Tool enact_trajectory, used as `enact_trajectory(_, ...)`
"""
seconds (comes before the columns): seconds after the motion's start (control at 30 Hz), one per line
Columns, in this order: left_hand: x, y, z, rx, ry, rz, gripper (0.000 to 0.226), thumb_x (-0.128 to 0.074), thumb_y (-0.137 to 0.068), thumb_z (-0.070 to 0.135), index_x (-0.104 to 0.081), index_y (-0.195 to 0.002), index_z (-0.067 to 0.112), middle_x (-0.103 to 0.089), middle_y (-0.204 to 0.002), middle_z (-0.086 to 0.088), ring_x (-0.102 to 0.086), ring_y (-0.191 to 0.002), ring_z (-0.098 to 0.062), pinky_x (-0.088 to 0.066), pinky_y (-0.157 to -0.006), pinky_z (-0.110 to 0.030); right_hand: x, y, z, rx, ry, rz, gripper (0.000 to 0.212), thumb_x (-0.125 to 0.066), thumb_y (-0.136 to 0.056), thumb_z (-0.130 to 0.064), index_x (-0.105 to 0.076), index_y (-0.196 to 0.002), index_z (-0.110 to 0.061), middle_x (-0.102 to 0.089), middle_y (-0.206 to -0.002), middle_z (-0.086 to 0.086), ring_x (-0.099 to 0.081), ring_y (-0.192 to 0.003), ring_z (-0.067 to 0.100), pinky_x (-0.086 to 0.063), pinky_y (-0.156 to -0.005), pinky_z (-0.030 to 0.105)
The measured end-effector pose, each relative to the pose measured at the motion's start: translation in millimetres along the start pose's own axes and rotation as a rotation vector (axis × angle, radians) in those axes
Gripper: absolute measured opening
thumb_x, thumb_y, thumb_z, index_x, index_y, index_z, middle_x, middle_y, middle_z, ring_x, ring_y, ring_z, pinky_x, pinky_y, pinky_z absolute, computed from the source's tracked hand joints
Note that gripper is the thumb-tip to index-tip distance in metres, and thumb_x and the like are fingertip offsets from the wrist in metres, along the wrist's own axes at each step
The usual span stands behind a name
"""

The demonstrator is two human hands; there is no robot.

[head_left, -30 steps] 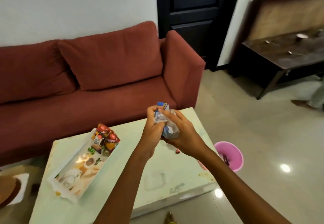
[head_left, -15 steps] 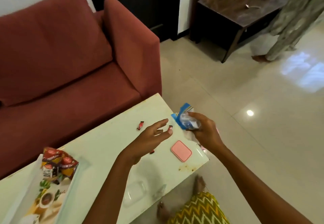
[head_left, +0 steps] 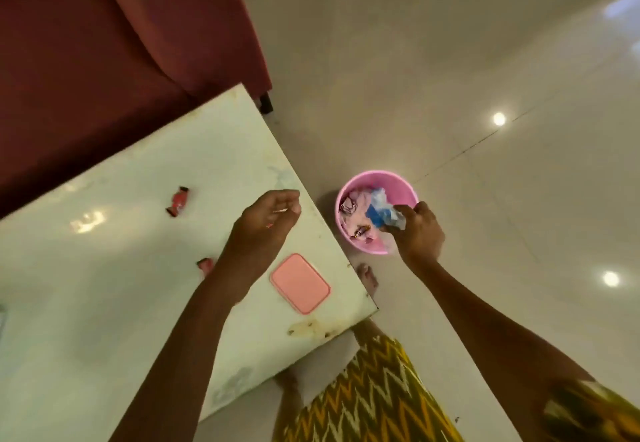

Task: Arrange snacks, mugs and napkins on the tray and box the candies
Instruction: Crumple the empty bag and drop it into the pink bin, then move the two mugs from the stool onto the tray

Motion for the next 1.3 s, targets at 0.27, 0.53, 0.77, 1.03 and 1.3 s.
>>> enact_trajectory(0.27, -80, -62, -28, 0.021, 0.068, -0.021, 0.015, -0.053, -0.09, 0.023, -0.062, -0.098, 0.032, -0.066, -0.104, 0.014, -0.06, -0.099, -0.006, -0.044, -0.079, -0.019, -95, -87, 47, -0.126, -0.063, -0.329, 0.079, -0.073, -0.076, -0.008, -0.031, -0.142, -0.009, -0.054, -0.13, 0.018, -0.055, -0.112, 0.033, -0.048, -0.087, 0.037)
enact_trajectory(0.53, -100, -64, -7, -0.034, 0.051, -0.023, 0.016, -0.052, -0.09, 0.02, -0.061, -0.097, 0.033, -0.066, -0.098, 0.016, -0.06, -0.089, 0.005, -0.043, -0.068, -0.002, -83, -85, 59, -0.137, -0.237, -0.486, 0.067, -0.072, -0.077, -0.01, -0.039, -0.135, -0.004, -0.06, -0.12, 0.018, -0.057, -0.109, 0.031, -0.045, -0.089, 0.031)
enact_trajectory(0.77, -62, -9, 28, -0.166, 0.099, 0.066, 0.02, -0.052, -0.091, 0.021, -0.06, -0.109, 0.023, -0.066, -0.107, 0.008, -0.061, -0.1, -0.005, -0.047, -0.074, -0.008, -5, -30, 16, -0.04, -0.381, -0.331, 0.026, -0.055, -0.088, -0.008, -0.059, -0.114, -0.006, -0.068, -0.109, 0.013, -0.059, -0.086, 0.021, -0.043, -0.069, 0.018)
enact_trajectory(1.03, 31, 142, 35, -0.263, 0.148, 0.22, 0.018, -0.051, -0.091, 0.023, -0.061, -0.106, 0.026, -0.065, -0.114, 0.006, -0.059, -0.106, -0.007, -0.044, -0.087, -0.015, 98, 93, -91, 0.244, -0.485, -0.094, 0.019, -0.053, -0.091, -0.011, -0.063, -0.108, -0.011, -0.071, -0.097, 0.009, -0.062, -0.079, 0.021, -0.047, -0.071, 0.022)
enact_trajectory(1.3, 147, 324, 14, -0.421, 0.154, 0.445, 0.015, -0.052, -0.091, 0.023, -0.062, -0.101, 0.028, -0.068, -0.107, 0.004, -0.062, -0.101, -0.008, -0.045, -0.091, -0.022, 174, 247, -220, 0.632, -0.64, -0.031, 0.013, -0.06, -0.087, -0.013, -0.066, -0.099, -0.013, -0.067, -0.085, 0.001, -0.062, -0.077, 0.016, -0.048, -0.07, 0.025)
Point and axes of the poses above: each hand's wrist, its own y-axis away from the middle knuckle, its own x-axis out of the back of the hand, z = x × y, the point moved 2 cm from there along -y, towards the middle knuckle
